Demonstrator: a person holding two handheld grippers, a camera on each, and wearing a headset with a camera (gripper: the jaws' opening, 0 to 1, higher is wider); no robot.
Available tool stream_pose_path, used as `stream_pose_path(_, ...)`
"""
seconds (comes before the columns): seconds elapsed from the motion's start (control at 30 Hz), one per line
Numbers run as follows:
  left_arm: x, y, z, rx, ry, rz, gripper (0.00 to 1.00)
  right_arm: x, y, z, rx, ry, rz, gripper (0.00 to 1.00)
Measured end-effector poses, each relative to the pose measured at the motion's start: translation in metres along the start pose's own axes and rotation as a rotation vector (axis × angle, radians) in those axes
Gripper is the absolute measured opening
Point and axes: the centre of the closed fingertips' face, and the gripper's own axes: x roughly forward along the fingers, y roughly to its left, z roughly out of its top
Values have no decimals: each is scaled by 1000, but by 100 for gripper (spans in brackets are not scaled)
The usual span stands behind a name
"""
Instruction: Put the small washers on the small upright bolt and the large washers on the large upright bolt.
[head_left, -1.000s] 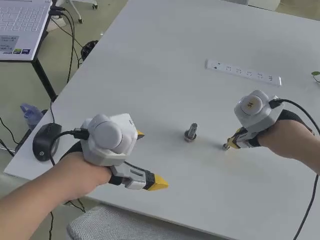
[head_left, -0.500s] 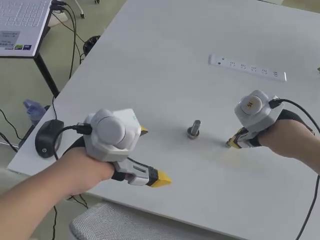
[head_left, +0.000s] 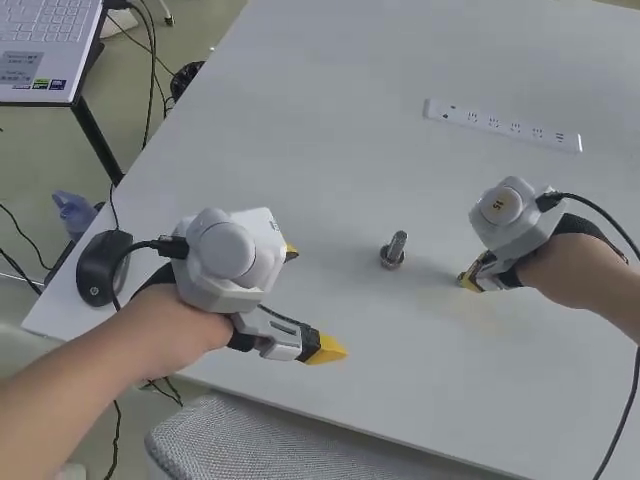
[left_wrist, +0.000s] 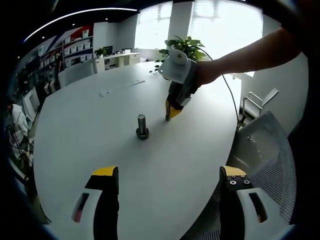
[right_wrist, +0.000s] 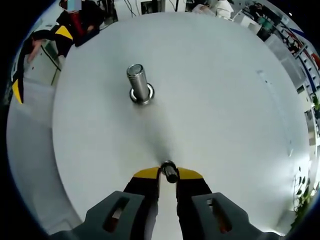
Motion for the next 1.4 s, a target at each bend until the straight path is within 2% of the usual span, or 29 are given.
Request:
stream_pose_path(0.97, 0, 0, 0, 5, 7, 1, 82, 0, -2, 1, 14, -8, 4, 13)
stream_pose_path(1.13, 0, 1, 0, 6, 6, 0, 82, -1, -4, 4, 18, -31, -1, 23)
stream_pose_path(1.4, 1, 1, 2, 7, 4, 0, 82, -2, -4, 3, 22, -27, 9, 22)
